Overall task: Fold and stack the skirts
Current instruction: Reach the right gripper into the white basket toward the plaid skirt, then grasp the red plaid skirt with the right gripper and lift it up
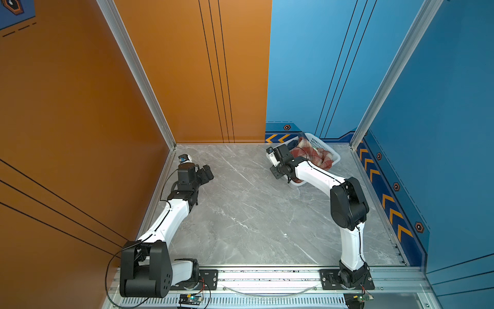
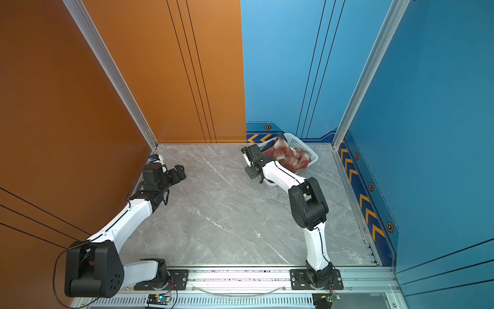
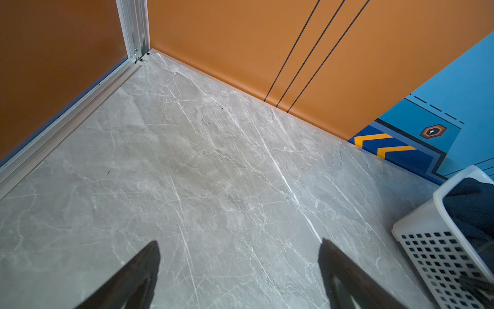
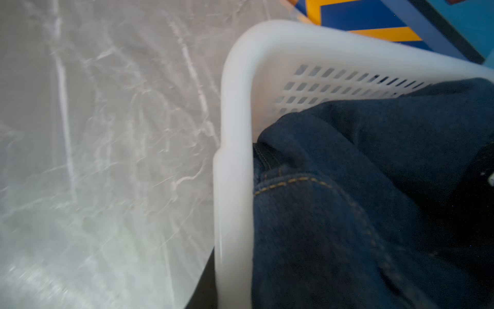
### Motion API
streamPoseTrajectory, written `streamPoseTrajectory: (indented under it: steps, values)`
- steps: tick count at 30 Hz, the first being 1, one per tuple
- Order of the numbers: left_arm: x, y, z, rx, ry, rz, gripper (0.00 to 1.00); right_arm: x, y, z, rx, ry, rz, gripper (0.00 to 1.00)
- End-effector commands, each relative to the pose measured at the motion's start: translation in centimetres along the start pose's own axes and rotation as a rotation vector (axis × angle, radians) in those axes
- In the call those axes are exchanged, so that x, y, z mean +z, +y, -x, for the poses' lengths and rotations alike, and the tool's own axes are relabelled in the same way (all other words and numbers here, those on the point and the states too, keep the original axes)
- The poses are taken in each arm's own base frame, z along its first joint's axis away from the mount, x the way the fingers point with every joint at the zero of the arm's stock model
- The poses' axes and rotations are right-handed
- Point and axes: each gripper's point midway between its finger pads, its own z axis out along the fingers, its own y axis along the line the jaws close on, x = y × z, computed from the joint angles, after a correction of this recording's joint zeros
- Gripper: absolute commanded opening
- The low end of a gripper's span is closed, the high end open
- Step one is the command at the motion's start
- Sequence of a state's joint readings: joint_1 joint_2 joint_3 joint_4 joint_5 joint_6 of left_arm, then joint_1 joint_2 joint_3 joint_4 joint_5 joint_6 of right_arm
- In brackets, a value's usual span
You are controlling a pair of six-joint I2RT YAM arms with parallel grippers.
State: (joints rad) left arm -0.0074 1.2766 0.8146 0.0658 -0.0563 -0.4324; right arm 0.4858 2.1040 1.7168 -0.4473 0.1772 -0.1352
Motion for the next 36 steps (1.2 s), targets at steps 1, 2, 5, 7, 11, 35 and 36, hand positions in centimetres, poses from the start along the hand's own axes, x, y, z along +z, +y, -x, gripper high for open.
streamPoseTrajectory:
  steps: [1,2,5,7,11,35,36]
  values:
    - [0.1,-0.7,0.8,-0.021,0.021,-0.018,0.93,0.8,-5.6,0.6,0.172,0.015,-0.135,0.09]
    - [0.2,-0.8,0.6,-0.022,0.031,-0.018,0.93,1.2,-6.8,0.7,0.192,0.015,-0.159,0.09]
    - [0.3,-1.0,0.5,-0.023,0.045,-0.019,0.93,2.4,-10.3,0.5,0.264,0.015,-0.206,0.09]
    - [0.3,-1.2,0.3,-0.02,0.049,-0.021,0.93,3.1,-12.5,0.4,0.308,0.013,-0.219,0.09]
    - [0.3,-1.8,-0.1,-0.008,0.059,-0.031,0.93,3.9,-16.5,0.8,0.383,-0.013,-0.276,0.14]
    - [-1.8,-10.8,-4.1,0.227,0.161,-0.21,0.94,-12.8,-24.7,5.6,0.512,-0.303,-0.394,0.78]
    - [-1.8,-11.2,-4.5,0.235,0.169,-0.218,0.94,-12.5,-25.0,5.2,0.516,-0.291,-0.401,0.78]
